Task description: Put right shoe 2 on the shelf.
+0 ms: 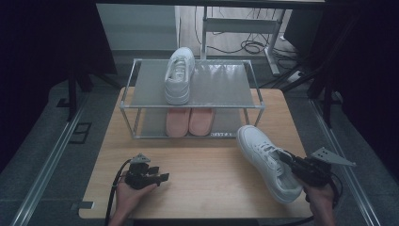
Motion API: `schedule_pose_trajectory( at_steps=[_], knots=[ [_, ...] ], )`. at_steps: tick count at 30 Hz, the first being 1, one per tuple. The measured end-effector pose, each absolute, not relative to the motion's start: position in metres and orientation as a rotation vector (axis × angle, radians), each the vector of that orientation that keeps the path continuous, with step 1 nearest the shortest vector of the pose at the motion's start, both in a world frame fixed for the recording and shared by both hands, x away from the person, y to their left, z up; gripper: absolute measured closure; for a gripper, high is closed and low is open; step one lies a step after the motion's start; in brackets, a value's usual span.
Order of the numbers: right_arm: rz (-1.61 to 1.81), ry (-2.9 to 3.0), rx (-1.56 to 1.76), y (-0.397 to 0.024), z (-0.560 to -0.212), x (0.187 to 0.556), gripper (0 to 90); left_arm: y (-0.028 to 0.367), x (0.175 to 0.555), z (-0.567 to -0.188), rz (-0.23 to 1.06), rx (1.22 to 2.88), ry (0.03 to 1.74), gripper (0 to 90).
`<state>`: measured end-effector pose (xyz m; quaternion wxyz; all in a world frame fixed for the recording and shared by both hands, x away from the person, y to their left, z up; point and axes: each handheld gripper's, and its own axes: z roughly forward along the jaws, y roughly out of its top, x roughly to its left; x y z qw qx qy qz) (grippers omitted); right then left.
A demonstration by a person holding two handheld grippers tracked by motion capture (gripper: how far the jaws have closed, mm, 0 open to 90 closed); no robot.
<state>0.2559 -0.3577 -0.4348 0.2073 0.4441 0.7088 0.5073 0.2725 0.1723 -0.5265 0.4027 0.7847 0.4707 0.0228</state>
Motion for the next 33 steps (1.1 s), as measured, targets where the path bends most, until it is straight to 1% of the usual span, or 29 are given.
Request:
schedule_pose_trajectory(
  at_steps=[13,24,33],
  knots=[
    [1.458,2.010,1.205,-0.329,-0.431,0.266,81.3,0.173,0.272,-0.526,0.060,1.980,1.190,40.7],
    [1.516,2.045,1.134,-0.289,-0.421,0.275,81.4,0.174,0.273,-0.526,0.061,1.976,1.190,40.6],
    [1.541,2.045,1.107,-0.269,-0.416,0.281,81.4,0.174,0.273,-0.526,0.060,1.971,1.192,40.6]
  ],
)
